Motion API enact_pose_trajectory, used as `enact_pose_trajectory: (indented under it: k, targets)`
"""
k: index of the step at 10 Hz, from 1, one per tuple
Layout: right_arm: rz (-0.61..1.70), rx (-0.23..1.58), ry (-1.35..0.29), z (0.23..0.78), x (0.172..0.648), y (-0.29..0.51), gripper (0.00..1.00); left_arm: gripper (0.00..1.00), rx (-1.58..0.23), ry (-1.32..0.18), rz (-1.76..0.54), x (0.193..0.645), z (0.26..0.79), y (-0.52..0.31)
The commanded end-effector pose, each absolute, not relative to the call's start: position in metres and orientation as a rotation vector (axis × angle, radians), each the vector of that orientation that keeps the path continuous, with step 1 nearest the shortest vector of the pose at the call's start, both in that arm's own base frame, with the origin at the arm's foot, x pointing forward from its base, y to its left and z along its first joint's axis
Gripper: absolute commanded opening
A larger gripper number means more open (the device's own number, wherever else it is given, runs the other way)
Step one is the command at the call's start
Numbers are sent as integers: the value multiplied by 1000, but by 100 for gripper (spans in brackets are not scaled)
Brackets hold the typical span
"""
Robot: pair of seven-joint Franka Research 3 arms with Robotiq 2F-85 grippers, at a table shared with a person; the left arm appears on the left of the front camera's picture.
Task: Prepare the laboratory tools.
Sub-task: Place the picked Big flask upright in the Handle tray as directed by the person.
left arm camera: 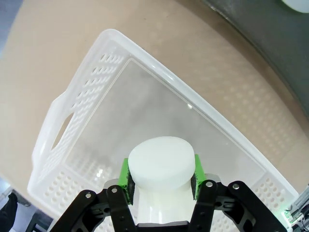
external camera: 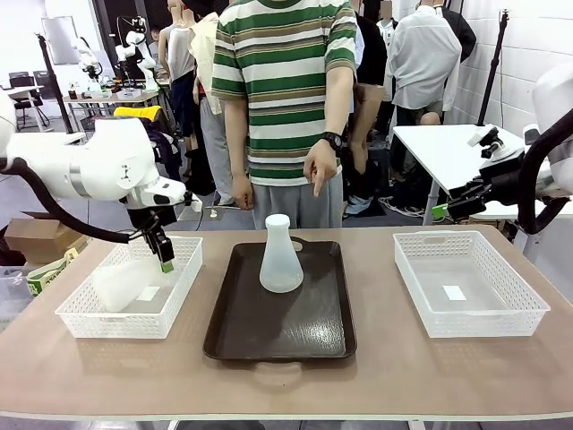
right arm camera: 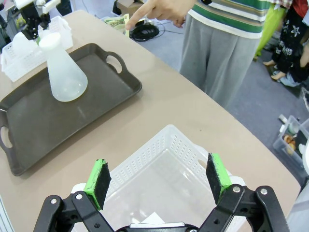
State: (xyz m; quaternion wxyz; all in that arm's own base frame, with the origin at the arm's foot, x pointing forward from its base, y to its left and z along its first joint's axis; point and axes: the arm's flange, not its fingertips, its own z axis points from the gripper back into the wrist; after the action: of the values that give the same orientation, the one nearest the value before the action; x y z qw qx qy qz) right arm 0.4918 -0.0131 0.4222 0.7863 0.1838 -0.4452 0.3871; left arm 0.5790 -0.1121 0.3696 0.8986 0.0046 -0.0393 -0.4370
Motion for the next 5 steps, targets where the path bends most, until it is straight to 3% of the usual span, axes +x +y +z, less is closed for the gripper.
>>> enact_pose_trajectory:
  k: [1,2,3,5]
  targets:
    - [836,396,-960,422,492,-13,100,0,32,-142,-882,549,405,-107]
    - [836,396,-960,422,492,-13,100,0,21,-173,-903,539,424,-106]
    - [836,396,-960,422,492,-13,100,0,-53,-111,-959,521,446,-109]
    - [836,396,-960,422,492,-13,100,0,-51,-240,-1041,492,484,-121]
